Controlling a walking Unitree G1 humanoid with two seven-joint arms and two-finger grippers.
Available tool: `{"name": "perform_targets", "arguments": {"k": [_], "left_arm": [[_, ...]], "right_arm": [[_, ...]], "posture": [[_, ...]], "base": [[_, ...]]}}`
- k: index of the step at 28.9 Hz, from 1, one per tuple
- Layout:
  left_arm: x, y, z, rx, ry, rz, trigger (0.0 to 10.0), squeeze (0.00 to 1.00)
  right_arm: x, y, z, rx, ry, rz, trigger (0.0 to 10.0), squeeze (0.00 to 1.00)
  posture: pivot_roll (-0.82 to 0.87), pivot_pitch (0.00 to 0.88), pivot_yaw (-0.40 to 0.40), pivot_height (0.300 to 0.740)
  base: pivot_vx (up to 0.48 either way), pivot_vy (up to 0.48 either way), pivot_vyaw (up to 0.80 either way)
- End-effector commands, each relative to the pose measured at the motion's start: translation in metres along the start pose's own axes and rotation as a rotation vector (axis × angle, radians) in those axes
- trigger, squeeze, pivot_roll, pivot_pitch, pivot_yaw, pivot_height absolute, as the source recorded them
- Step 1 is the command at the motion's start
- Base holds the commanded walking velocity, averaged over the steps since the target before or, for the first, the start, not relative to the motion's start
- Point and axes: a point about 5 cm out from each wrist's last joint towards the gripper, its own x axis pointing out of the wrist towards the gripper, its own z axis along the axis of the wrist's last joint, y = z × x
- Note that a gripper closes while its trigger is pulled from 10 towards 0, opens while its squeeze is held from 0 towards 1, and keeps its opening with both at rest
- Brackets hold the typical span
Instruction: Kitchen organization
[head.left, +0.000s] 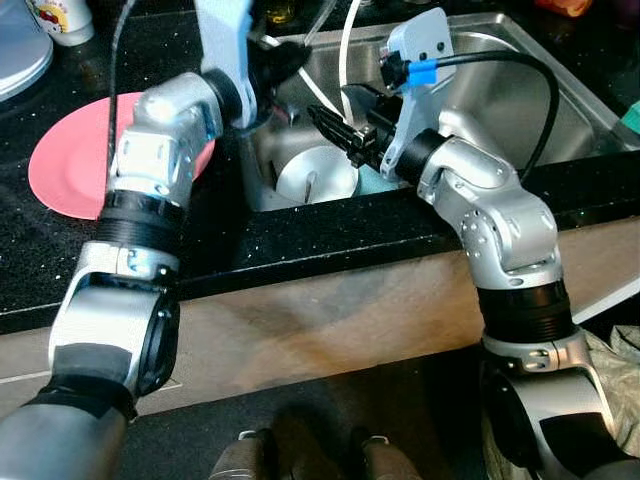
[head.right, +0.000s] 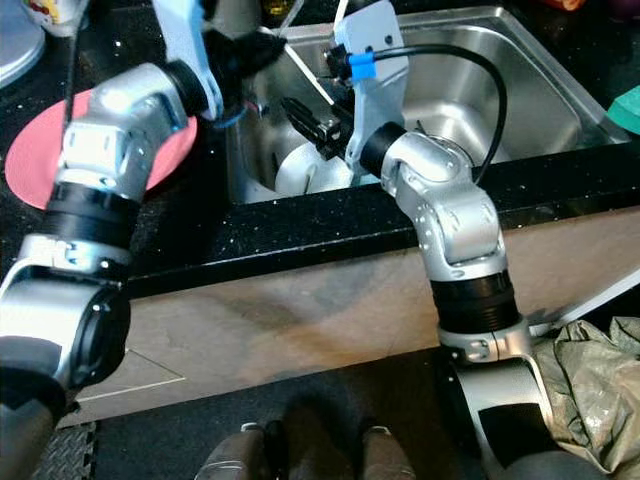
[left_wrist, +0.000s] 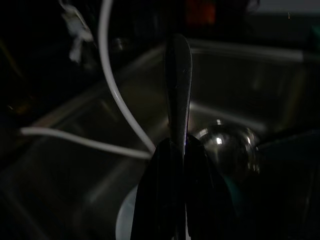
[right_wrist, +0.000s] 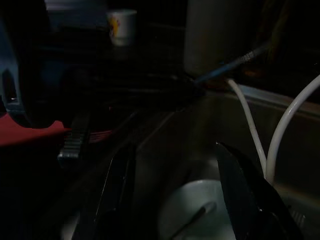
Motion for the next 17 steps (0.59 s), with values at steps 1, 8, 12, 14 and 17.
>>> {"name": "perform_targets", "arguments": {"k": [1, 8, 12, 14, 17], "left_arm": [[-0.001, -0.005, -0.005, 0.027, 0.043, -0.035, 0.0, 0.0], [0.0, -0.002, -0.027, 0.109, 0.142, 0.027, 0.0, 0.0], [0.001, -0.002, -0.03, 0.113, 0.149, 0.038, 0.0, 0.0], [0.001, -0.005, -0.035, 0.121, 0.166, 0.026, 0.0, 0.0], [0.002, -0.007, -0.04, 0.124, 0.19, 0.011, 0.0, 0.0]], "right_arm": [[-0.001, 0.003, -0.003, -0.011, 0.023, 0.018, 10.0, 0.0], [-0.003, 0.001, -0.006, -0.048, 0.06, 0.024, 10.0, 0.0], [-0.003, 0.001, -0.007, -0.052, 0.068, 0.025, 10.0, 0.0], [-0.004, 0.001, -0.008, -0.057, 0.076, 0.027, 10.0, 0.0], [-0.005, 0.001, -0.008, -0.061, 0.082, 0.029, 10.0, 0.0]], "posture": [[0.03, 0.214, 0.051, 0.74], [0.03, 0.197, 0.056, 0.74], [0.03, 0.191, 0.06, 0.74], [0.03, 0.189, 0.06, 0.74], [0.02, 0.187, 0.06, 0.74]], "base": [[0.0, 0.0, 0.0], [0.0, 0.0, 0.0], [0.0, 0.0, 0.0], [0.0, 0.0, 0.0], [0.0, 0.0, 0.0]]}}
